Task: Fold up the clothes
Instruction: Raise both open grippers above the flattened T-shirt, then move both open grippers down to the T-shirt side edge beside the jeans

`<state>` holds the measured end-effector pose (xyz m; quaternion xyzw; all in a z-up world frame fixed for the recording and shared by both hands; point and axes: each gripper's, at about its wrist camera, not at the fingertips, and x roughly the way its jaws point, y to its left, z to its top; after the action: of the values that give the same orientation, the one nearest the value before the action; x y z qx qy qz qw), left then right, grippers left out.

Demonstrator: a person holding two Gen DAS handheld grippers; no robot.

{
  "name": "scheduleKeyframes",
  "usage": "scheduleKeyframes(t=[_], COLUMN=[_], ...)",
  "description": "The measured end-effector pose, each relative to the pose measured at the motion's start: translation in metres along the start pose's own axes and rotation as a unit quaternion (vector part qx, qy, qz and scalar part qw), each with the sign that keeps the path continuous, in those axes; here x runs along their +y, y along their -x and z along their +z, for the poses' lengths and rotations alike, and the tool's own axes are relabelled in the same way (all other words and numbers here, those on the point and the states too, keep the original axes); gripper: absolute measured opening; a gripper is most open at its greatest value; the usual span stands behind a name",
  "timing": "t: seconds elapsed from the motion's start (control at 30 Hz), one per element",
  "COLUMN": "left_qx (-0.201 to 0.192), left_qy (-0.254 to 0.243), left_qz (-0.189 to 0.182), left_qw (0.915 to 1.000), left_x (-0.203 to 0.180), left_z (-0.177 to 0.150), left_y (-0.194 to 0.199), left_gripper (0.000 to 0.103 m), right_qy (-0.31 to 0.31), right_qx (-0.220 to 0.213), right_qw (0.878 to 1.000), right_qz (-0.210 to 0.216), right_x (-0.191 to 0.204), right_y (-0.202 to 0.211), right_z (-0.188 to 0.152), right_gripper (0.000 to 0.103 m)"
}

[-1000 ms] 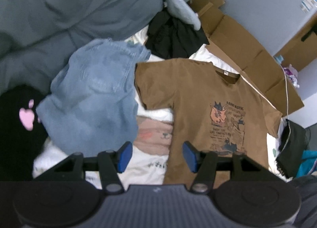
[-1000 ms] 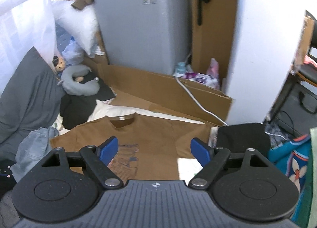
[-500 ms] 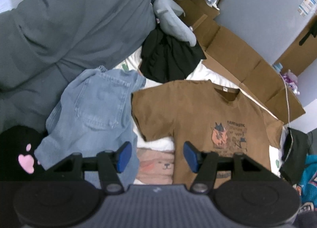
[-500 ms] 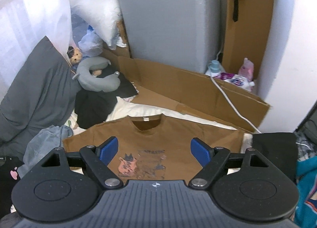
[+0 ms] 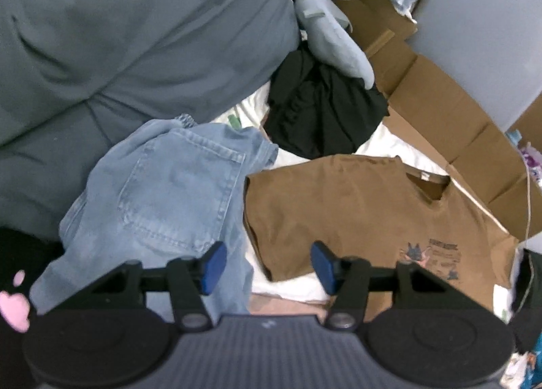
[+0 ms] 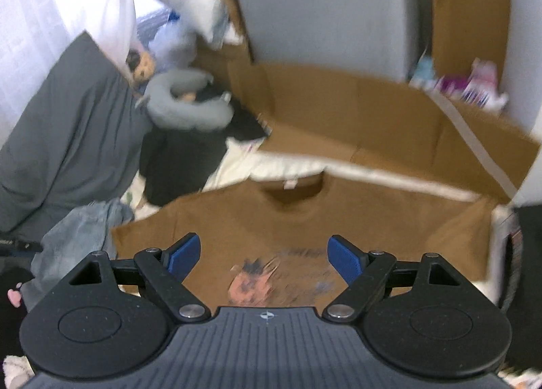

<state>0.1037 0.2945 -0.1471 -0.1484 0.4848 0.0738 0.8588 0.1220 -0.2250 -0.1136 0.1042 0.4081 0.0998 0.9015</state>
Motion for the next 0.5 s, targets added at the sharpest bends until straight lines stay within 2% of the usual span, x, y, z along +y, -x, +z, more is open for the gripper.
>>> scheduleKeyframes(t=[0.3, 0.5], left_qx=[-0.014, -0.016], left_qy=[-0.019, -0.045], left_qz=[-0.008, -0.01], left_qw=[0.9997, 0.9988], left_x=[0.006, -0.002], left_z=[0.018, 0.028], left_y=[-0.059, -0.086], left_gripper=[0.051, 0.051], right_qy=[-0.043, 0.005], right_qx=[0.057, 0.066], right_qw=[0.997, 0.997], right_qz=[0.03, 0.049], right_x=[0.015, 0.049], right_y=[-0.116, -0.161], right_z=[-0.076, -0.09], right_gripper=[0.086, 0.086])
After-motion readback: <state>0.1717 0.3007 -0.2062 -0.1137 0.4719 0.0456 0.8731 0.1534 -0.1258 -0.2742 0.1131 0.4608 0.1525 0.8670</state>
